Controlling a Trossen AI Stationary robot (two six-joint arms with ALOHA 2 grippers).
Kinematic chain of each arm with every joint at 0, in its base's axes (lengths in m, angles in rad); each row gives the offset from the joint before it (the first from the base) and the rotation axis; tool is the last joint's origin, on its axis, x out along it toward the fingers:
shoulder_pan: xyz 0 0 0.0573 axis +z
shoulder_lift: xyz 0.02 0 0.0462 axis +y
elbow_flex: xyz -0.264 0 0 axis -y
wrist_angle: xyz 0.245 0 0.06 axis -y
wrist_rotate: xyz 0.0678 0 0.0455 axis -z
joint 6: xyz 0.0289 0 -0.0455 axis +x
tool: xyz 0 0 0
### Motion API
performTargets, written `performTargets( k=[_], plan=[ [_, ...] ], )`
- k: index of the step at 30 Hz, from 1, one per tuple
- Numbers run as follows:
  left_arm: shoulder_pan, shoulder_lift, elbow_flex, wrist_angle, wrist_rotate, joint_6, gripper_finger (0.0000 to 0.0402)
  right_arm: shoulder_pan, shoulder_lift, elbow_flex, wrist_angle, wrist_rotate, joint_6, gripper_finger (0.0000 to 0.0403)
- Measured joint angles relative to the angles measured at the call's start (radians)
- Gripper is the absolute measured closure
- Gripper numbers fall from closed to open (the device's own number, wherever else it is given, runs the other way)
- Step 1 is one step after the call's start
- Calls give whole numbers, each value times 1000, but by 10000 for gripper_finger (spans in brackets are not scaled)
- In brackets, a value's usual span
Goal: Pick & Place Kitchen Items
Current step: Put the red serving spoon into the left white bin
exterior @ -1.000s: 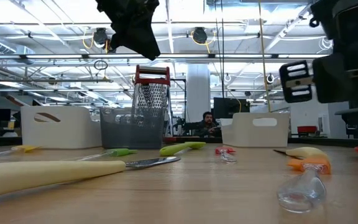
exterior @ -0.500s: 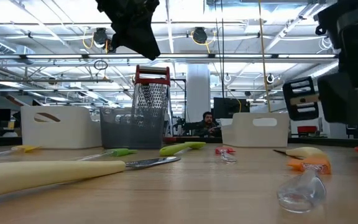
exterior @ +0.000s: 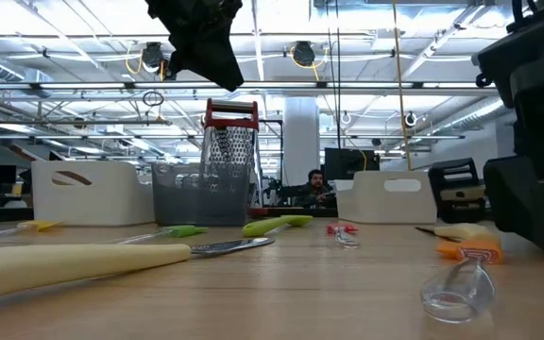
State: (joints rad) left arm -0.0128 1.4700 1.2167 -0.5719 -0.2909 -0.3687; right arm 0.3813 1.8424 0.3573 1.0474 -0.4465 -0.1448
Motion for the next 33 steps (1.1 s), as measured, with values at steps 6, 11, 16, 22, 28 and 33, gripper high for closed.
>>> performTargets(
  k=[6,11,16,22,28,33],
  plan=[
    [1,0,0,0,0,0,293,-2,14,1,13,1,-26,315],
    [1,0,0,0,0,1,293,-2,14,1,11,3,-48,341],
    [1,0,0,0,0,5,293,-7,19,0,60,5,-103,341],
    [1,0,0,0,0,8,293,-9,-18,0,174,7,-222,334],
    [1,0,0,0,0,8,293,-18,-141,0,175,6,-445,338],
    [1,0,0,1,0,9,293,-56,-258,0,173,117,-506,333]
  ],
)
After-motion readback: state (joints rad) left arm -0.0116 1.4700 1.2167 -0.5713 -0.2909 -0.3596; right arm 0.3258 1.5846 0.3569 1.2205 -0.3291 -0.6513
